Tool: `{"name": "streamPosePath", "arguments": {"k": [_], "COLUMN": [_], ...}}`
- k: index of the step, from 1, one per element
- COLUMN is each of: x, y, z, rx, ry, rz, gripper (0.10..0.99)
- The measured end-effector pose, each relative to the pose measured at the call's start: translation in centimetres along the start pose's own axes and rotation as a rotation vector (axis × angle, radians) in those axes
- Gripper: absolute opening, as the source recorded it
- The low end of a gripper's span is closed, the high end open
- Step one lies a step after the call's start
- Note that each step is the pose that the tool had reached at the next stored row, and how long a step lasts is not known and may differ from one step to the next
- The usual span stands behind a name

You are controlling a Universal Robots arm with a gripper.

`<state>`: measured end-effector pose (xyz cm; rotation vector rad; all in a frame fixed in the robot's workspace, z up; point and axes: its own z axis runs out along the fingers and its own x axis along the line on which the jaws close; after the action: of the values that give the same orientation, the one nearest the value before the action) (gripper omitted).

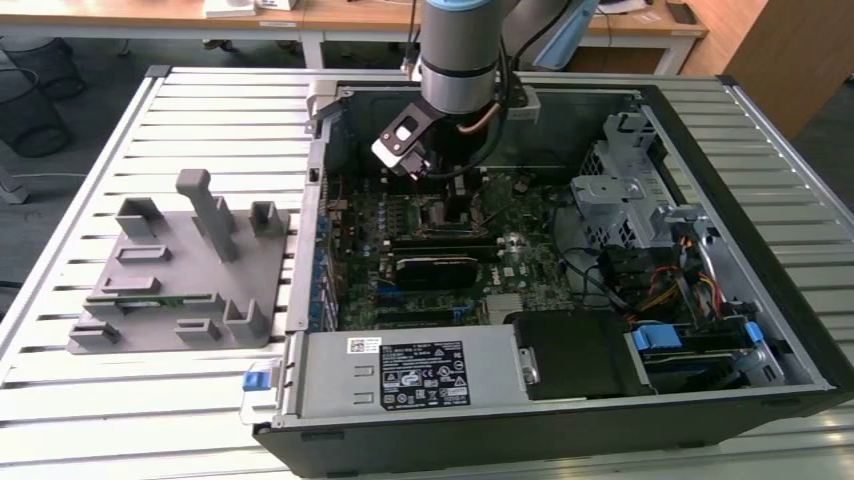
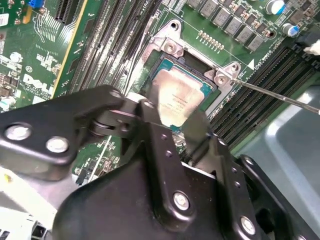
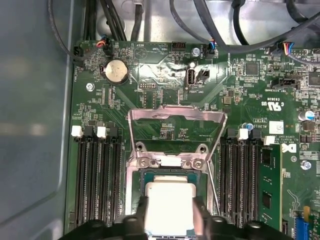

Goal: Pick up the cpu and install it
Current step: 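Place the cpu into insertion slot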

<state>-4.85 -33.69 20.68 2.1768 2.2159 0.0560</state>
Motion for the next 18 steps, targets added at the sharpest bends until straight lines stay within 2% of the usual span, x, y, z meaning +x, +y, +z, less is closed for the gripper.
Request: {"name": "streamPosePath", "arguments": {"k": [2, 3, 5, 6, 8, 9, 10, 18], "x": [0.0, 0.0, 0.0, 0.0, 0.0, 0.0, 0.0, 0.0], "y": [0.01, 0.01, 0.02, 0.02, 0.03, 0.03, 0.03, 0.05], "z": [-0.14, -0.22, -0.38, -0.44, -0.56, -0.62, -0.67, -0.97], "rx": [0.0, 0.0, 0.0, 0.0, 0.0, 0.0, 0.0, 0.0], "ry": [0.0001, 0.0, 0.0, 0.0, 0.0, 0.0001, 0.0, 0.0001], "rz": [0.0, 0.0, 0.0, 0.0, 0.0, 0.0, 0.0, 0.0], "gripper": [0.416, 0.416, 0.298, 0.298, 0.18, 0.18, 0.122, 0.106]}}
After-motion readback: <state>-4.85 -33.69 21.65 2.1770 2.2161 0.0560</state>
